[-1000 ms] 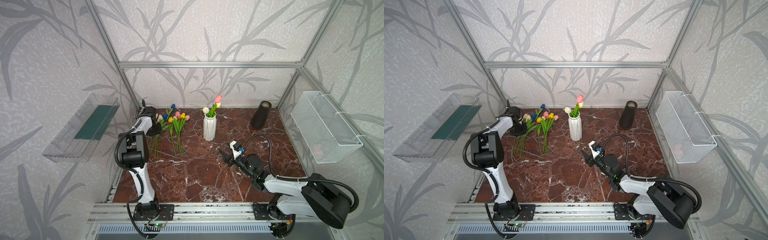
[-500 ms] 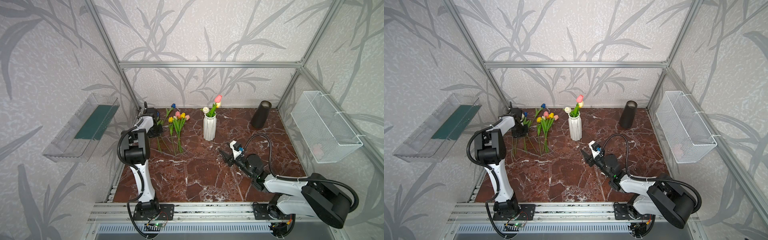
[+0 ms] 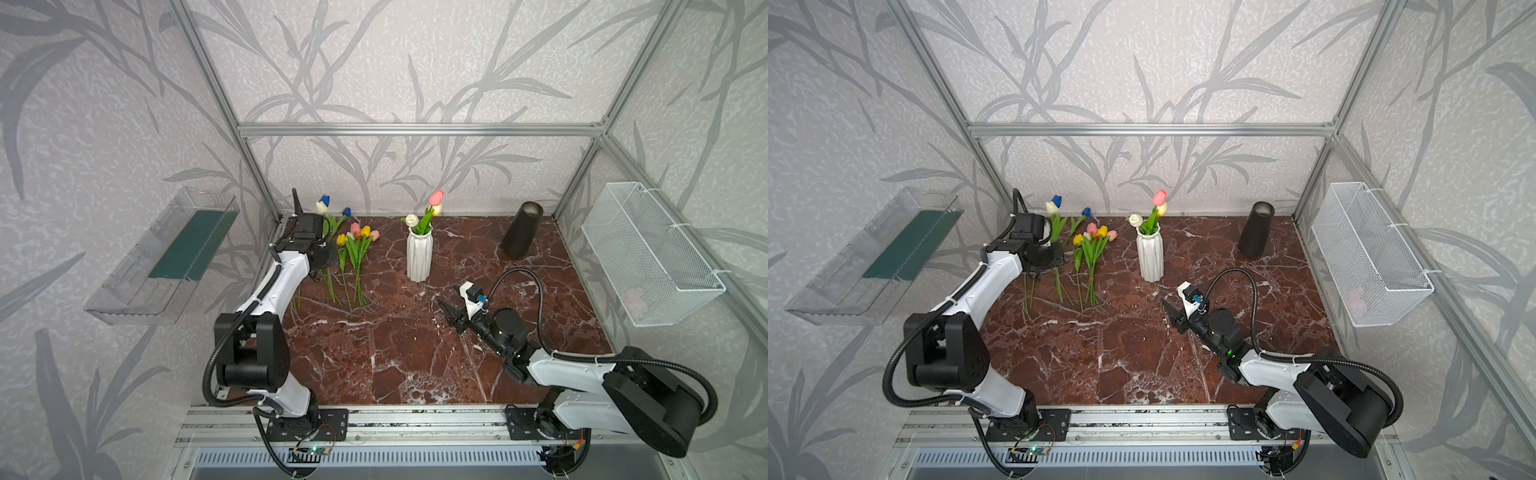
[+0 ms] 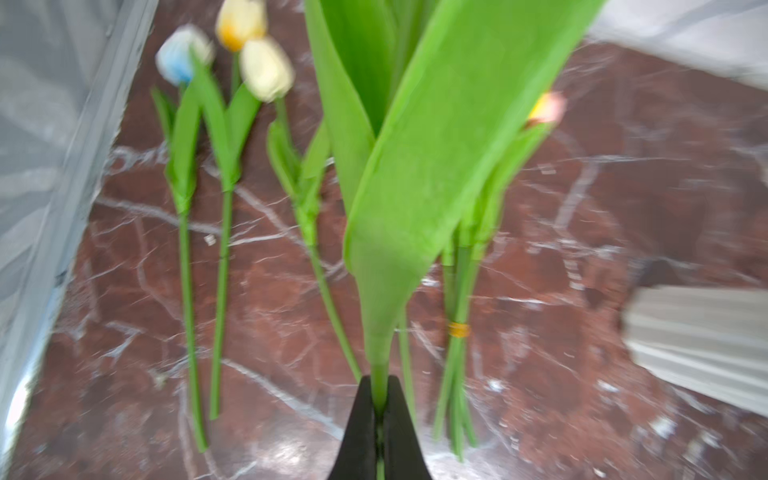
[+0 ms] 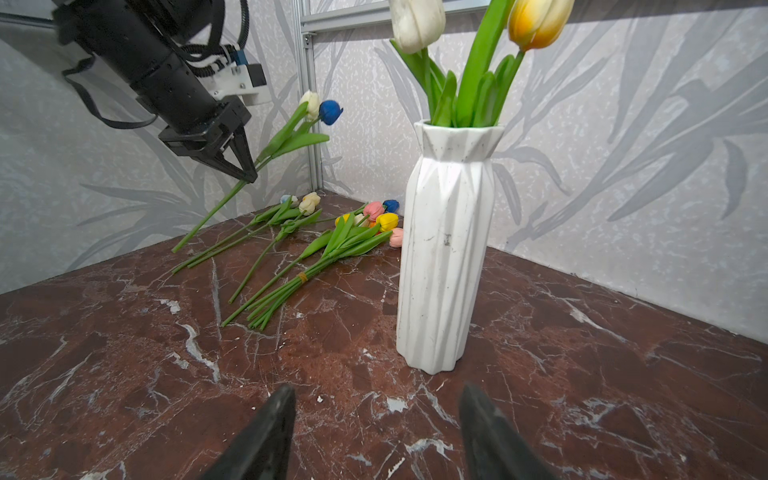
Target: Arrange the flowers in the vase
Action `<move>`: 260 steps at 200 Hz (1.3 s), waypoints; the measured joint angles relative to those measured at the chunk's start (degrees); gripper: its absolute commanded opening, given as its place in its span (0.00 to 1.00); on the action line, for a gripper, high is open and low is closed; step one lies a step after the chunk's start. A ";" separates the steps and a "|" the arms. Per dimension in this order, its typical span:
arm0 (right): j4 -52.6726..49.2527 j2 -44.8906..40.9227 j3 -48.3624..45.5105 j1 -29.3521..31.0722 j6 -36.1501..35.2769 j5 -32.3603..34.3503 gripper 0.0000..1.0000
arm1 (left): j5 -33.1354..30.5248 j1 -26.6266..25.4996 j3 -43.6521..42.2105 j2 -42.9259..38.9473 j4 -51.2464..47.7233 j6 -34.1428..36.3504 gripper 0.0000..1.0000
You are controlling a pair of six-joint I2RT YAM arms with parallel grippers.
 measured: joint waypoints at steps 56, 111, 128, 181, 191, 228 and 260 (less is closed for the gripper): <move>0.44 -0.37 0.00 0.00 -0.33 -0.04 0.76 | 15.10 -5.16 -18.73 -20.31 32.37 0.48 0.00; -6.88 -6.62 4.63 -5.86 3.82 -3.06 0.79 | 27.85 -5.55 -22.36 -18.82 57.09 -0.31 0.00; -8.85 -6.97 7.02 -9.33 6.43 -5.35 0.79 | 29.35 -5.92 -22.25 -17.18 58.71 -0.68 0.00; -24.85 -1.60 24.57 -15.76 12.31 -17.38 0.88 | 20.20 -7.30 -22.10 -16.31 42.82 -3.10 0.00; -26.38 -0.07 27.06 -15.76 11.56 -19.12 0.90 | 18.18 -7.37 -22.10 -16.04 37.75 -3.30 0.00; -29.59 9.79 36.59 -15.61 6.78 -24.87 0.96 | 14.78 -7.45 -22.95 -12.09 26.91 -4.28 0.00; -29.68 16.63 41.68 -15.45 3.28 -26.25 0.97 | 14.43 -7.50 -25.94 -11.41 26.34 -5.55 0.00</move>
